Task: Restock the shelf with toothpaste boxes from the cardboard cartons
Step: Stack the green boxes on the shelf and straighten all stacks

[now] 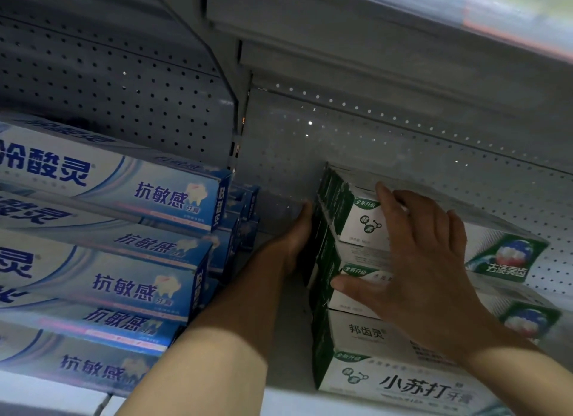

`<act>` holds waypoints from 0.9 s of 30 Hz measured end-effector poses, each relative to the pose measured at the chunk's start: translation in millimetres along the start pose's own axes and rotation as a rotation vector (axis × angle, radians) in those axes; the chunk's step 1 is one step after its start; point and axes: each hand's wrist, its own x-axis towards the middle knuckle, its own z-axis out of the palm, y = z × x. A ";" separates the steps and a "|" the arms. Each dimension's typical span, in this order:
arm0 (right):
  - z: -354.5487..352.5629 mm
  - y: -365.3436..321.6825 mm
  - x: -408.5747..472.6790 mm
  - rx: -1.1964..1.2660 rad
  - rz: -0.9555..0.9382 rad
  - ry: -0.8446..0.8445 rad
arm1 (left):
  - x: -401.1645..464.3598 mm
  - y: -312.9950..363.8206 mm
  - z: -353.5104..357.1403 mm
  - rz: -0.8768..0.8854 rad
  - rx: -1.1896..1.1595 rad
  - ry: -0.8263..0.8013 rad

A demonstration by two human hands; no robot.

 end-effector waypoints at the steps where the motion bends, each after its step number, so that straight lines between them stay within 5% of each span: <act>1: 0.1 0.1 -0.1 0.002 -0.001 0.006 | -1.5 0.2 0.7 0.003 0.006 -0.005; 12: -4.6 4.0 2.2 0.011 0.031 -0.013 | -11.7 8.4 3.6 0.012 -0.178 0.020; 27: -18.2 26.1 -4.8 0.048 0.007 -0.146 | -28.2 8.9 15.7 0.023 -0.142 0.038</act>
